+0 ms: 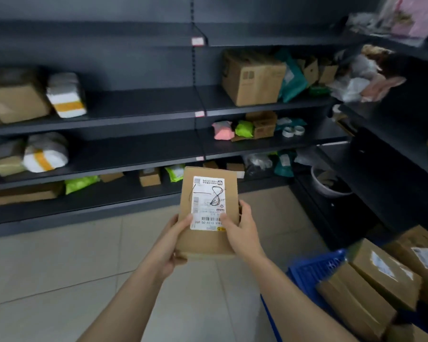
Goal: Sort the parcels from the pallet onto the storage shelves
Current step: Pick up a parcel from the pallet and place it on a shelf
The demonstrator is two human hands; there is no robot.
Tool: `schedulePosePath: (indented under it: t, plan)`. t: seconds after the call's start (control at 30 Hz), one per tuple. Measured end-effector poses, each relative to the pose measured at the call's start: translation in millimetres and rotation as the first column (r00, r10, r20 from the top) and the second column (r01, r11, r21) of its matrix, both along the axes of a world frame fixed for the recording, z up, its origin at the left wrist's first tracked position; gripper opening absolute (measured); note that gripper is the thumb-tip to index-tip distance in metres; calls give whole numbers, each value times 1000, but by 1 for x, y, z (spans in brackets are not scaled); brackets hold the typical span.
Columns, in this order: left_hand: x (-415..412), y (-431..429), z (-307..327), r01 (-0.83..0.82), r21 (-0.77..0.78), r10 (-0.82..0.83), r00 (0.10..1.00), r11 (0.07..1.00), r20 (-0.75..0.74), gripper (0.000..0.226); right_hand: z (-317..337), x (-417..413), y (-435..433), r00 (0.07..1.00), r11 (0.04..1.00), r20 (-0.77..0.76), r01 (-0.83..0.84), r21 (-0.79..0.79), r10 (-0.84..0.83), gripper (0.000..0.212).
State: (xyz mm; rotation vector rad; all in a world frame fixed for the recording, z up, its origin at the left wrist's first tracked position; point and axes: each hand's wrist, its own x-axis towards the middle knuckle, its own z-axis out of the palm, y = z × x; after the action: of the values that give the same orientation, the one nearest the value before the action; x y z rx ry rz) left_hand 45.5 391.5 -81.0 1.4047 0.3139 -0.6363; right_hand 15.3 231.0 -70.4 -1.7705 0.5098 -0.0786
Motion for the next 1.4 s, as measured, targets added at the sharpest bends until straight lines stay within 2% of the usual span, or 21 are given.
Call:
schedulePosePath:
  t: [0.1, 0.27, 0.6, 0.8, 0.93, 1.0, 1.17, 1.3, 1.4]
  plan:
    - [31, 24, 2, -117, 15, 117, 993, 993, 9, 26, 5, 45, 30, 996, 996, -2, -86, 37, 86, 52]
    - [90, 62, -6, -219, 34, 216, 973, 975, 77, 35, -1, 123, 68, 974, 974, -52, -219, 58, 222, 64]
    - [223, 132, -24, -428, 86, 427, 904, 900, 25, 31, -26, 291, 139, 897, 904, -119, -428, 3, 425, 68]
    - [304, 202, -40, -371, 155, 365, 928, 915, 69, 22, -48, 372, 204, 877, 883, -123, -470, -10, 465, 61]
    - [364, 256, -72, -357, 244, 342, 934, 901, 103, 36, -77, 422, 249, 873, 881, -132, -473, 9, 470, 51]
    - [392, 280, -89, -355, 276, 340, 935, 893, 102, 41, -92, 448, 271, 854, 865, -149, -502, 14, 498, 58]
    - [450, 330, -128, -337, 281, 315, 941, 899, 122, 27, -128, 507, 316, 780, 803, -202, -592, 69, 592, 82]
    - [491, 364, -162, -244, 142, 234, 969, 959, 83, 45, -165, 557, 338, 682, 712, -234, -698, 72, 693, 98]
    - [524, 395, -198, -98, 99, 88, 991, 990, 105, 97, -199, 598, 355, 636, 662, -247, -748, 32, 731, 110]
